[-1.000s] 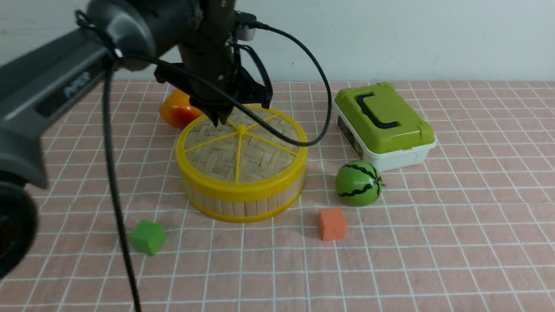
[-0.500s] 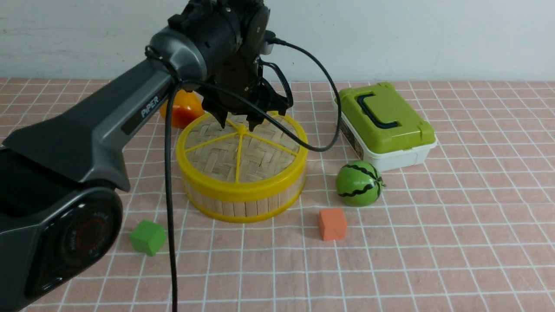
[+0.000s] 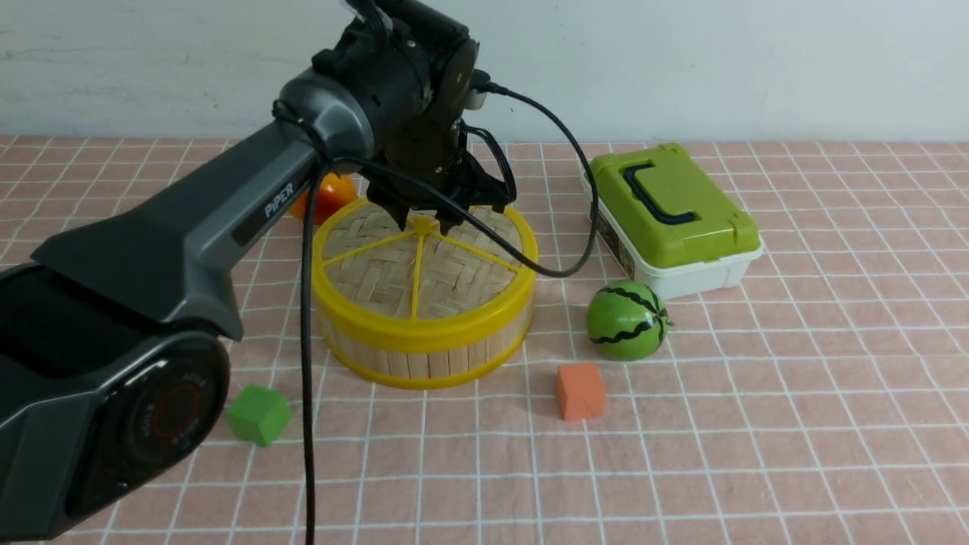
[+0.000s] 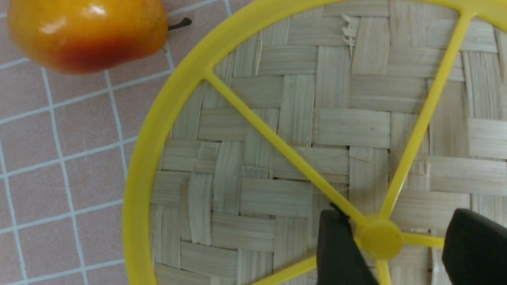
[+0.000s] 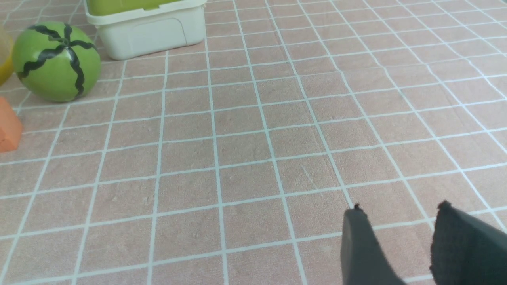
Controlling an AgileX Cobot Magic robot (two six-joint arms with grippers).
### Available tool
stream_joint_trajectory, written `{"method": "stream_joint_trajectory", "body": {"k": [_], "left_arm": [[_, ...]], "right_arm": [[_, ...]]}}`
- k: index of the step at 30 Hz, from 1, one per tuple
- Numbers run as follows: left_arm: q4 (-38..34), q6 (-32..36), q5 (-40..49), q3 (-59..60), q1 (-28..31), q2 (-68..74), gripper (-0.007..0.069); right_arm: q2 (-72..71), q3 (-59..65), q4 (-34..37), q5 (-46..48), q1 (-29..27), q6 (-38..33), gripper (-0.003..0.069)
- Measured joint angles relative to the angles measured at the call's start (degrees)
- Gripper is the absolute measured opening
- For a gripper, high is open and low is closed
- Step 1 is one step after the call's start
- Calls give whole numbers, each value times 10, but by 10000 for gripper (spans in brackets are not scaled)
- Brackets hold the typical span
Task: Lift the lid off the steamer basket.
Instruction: Use the left arm to lift the lid of the steamer
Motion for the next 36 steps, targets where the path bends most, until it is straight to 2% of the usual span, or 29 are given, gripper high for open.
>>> {"method": "stream_joint_trajectory", "body": {"k": [9, 20, 23, 28, 36], "left_arm": [[3, -36, 2, 0, 0, 0, 236], [-2, -41, 9, 0, 0, 7, 235], [0, -48, 10, -1, -1, 12, 212], [9, -69, 11, -2, -1, 12, 104], [17, -84, 18, -23, -2, 14, 106]], "right_arm": [[0, 0, 0, 0, 0, 0, 241], [0, 0, 0, 0, 0, 0, 241], [0, 0, 0, 0, 0, 0, 241], [0, 0, 0, 0, 0, 0, 241], [0, 0, 0, 0, 0, 0, 241]]}}
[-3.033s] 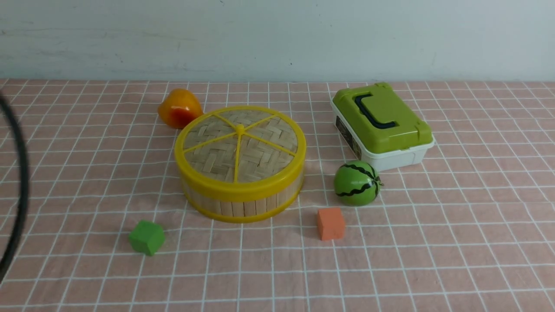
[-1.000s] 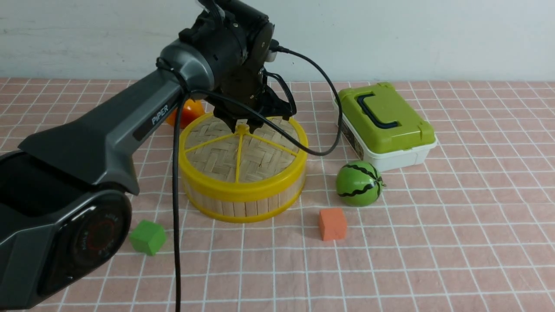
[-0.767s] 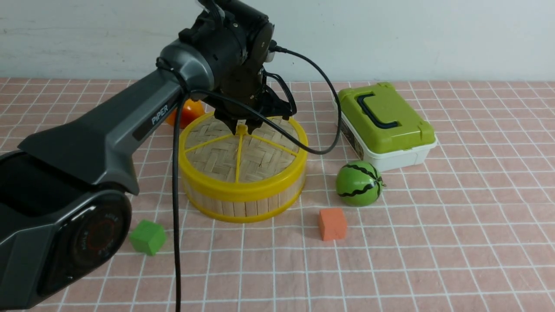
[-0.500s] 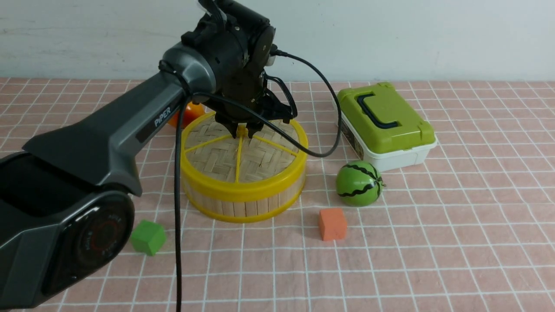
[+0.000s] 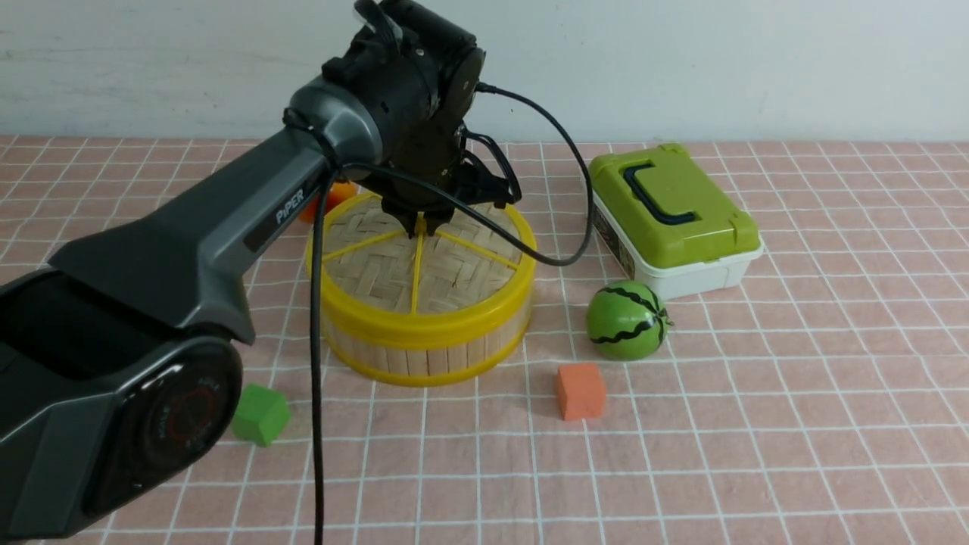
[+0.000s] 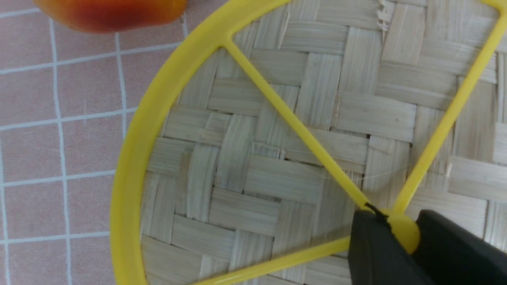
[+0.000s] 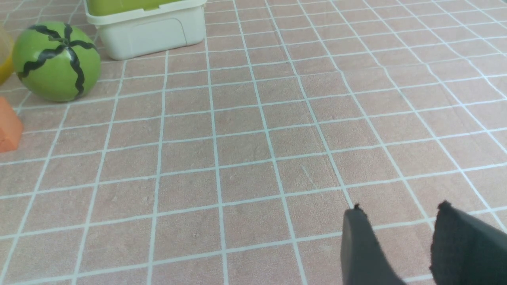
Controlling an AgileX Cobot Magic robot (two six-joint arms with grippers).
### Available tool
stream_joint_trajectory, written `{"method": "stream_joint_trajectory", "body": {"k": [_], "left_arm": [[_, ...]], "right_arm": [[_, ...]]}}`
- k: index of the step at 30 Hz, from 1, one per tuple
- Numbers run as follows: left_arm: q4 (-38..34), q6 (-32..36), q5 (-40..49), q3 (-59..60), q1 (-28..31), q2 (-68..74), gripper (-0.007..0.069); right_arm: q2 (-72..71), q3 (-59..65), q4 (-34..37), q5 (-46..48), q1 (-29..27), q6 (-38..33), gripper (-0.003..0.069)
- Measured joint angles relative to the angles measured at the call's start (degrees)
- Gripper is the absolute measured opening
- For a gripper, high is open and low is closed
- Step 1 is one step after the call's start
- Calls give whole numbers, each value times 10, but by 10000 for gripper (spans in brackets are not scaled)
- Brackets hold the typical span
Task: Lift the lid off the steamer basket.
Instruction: Use the left arm to lift the lid of the steamer, then use the left arm to place the steamer lid on the table
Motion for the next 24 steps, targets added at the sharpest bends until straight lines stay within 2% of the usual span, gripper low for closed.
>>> {"method": "stream_joint_trajectory", "body": {"k": [13, 18, 20, 24], "left_arm": [[27, 37, 6, -21, 3, -146, 106], [30, 50, 14, -22, 46, -186, 106], [29, 52, 18, -23, 97, -193, 106], [17, 52, 18, -6, 158, -194, 106]], "right_arm": [[0, 0, 0, 0, 0, 0, 241], [0, 0, 0, 0, 0, 0, 241], [0, 0, 0, 0, 0, 0, 241], [0, 0, 0, 0, 0, 0, 241]]}}
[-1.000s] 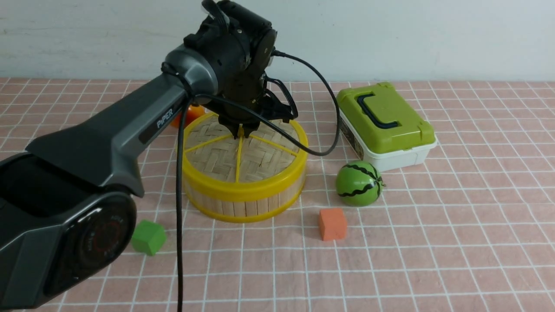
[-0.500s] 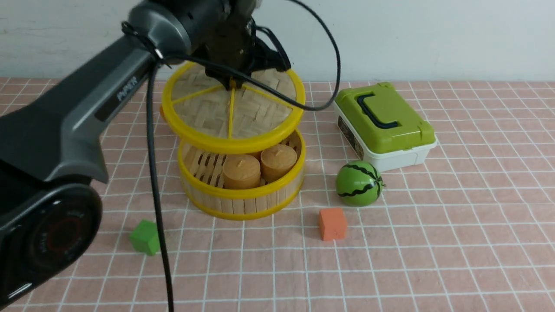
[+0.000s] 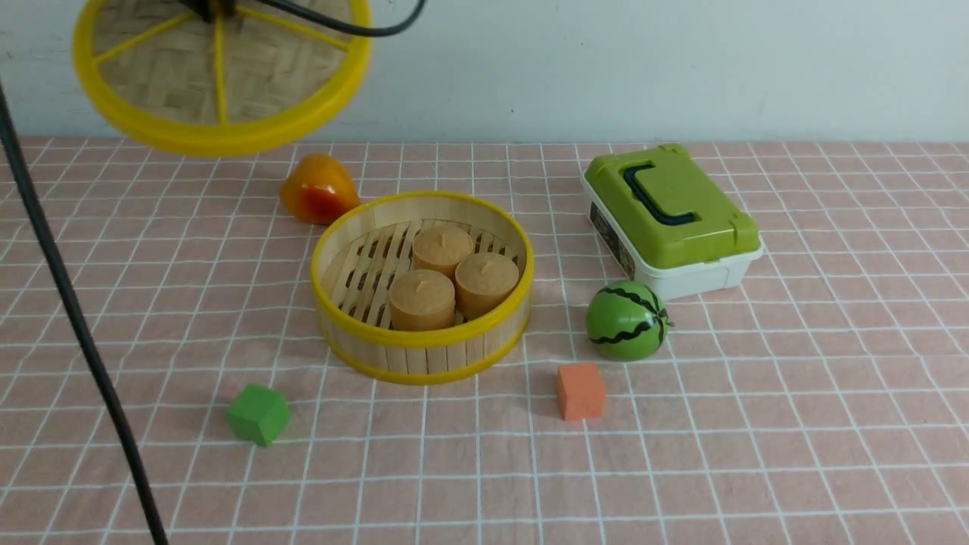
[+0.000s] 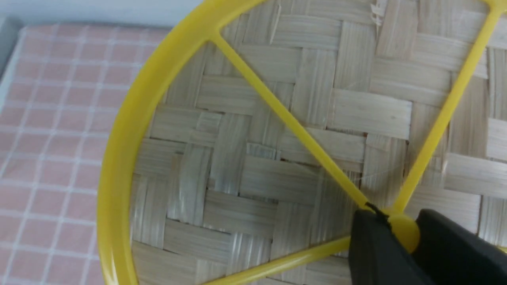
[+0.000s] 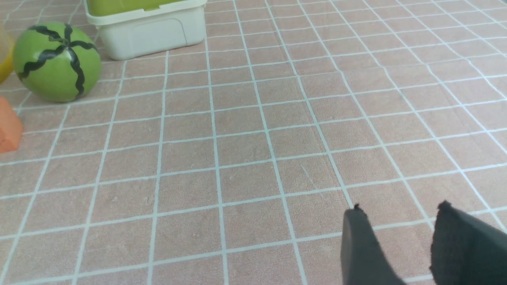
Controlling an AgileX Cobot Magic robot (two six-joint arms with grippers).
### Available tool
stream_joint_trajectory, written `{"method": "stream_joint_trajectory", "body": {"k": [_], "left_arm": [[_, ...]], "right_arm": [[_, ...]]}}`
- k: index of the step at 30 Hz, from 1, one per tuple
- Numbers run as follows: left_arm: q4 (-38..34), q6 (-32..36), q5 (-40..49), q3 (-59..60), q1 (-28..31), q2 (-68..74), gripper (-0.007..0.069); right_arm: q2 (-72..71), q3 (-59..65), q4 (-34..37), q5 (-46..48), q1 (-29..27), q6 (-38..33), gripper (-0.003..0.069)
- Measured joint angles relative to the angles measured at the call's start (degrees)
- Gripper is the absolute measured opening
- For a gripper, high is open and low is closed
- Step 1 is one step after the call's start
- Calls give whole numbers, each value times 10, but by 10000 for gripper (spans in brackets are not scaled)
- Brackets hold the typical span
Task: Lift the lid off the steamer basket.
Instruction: Use the left arm to place the steamer lid on the table
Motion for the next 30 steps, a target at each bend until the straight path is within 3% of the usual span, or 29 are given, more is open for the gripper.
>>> {"method": "stream_joint_trajectory", "body": {"k": [4, 10, 16, 26, 30], "left_arm": [[-28, -6, -17, 73, 50, 0, 106], [-39, -23, -118, 228, 84, 2, 106], [11, -117, -240, 375, 94, 19, 106], [-2, -136, -293, 394, 94, 63, 113], [-44, -120, -305, 394, 94, 63, 225]], "right_arm": [[0, 0, 0, 0, 0, 0, 241], [0, 0, 0, 0, 0, 0, 241], [0, 0, 0, 0, 0, 0, 241], [0, 0, 0, 0, 0, 0, 241], [0, 0, 0, 0, 0, 0, 241]]}}
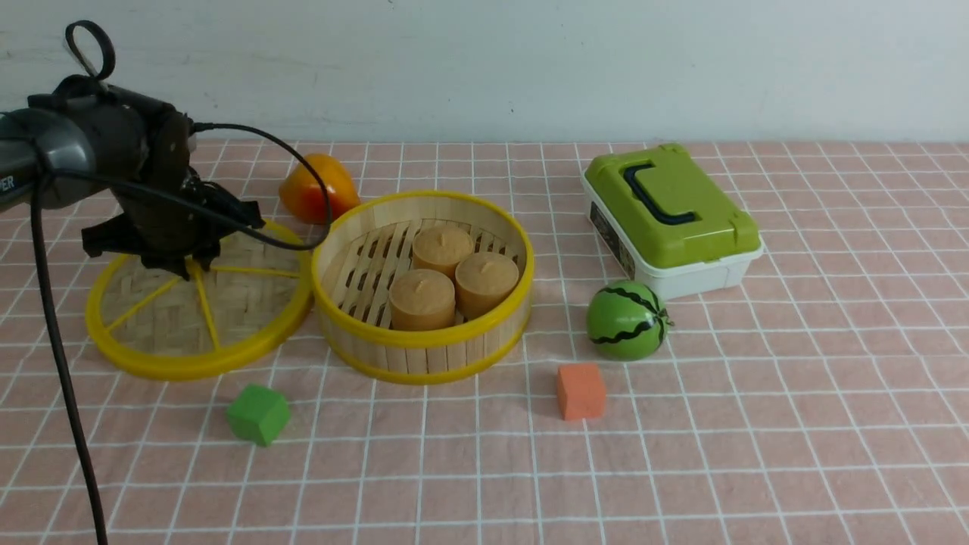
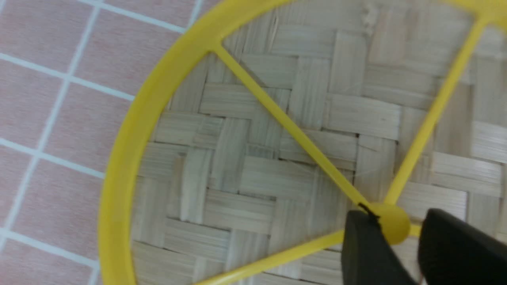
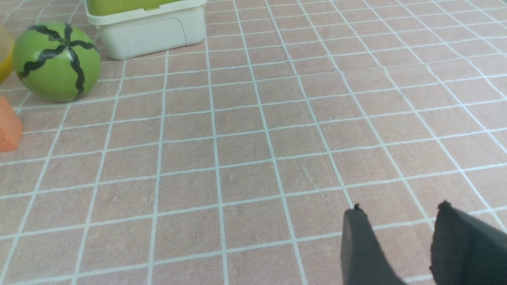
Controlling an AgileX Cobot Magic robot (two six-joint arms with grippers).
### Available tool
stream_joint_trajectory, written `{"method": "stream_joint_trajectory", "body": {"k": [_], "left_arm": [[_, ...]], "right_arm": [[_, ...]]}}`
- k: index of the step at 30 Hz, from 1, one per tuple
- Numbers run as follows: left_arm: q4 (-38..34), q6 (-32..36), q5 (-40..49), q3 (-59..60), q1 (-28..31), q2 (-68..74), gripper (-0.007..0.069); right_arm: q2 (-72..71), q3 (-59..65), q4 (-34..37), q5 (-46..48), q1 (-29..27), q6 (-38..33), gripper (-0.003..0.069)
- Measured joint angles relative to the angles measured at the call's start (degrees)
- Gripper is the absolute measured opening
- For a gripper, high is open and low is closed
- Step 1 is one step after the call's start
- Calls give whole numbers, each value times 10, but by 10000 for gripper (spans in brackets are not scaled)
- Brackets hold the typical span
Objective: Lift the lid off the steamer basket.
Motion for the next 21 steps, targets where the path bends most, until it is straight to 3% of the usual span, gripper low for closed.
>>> {"method": "stream_joint_trajectory", "body": {"k": [4, 9, 12, 17, 19, 20, 21], "left_arm": [[-12, 6, 5, 0, -1, -1, 328], [-23, 20, 30, 0, -1, -19, 342], [-50, 52, 35, 1, -1, -57, 307], [-172, 158, 34, 1, -1, -210, 90], [-205, 188, 31, 6, -1, -249, 33], [-254, 236, 23, 22, -1, -308, -13], [-260, 242, 22, 24, -1, -315, -13]], "right_arm": [[0, 0, 0, 0, 0, 0, 241], [0, 0, 0, 0, 0, 0, 241], [0, 0, 0, 0, 0, 0, 241], [0, 0, 0, 0, 0, 0, 241], [0, 0, 0, 0, 0, 0, 241], [0, 0, 0, 0, 0, 0, 241], [0, 0, 0, 0, 0, 0, 241]]}}
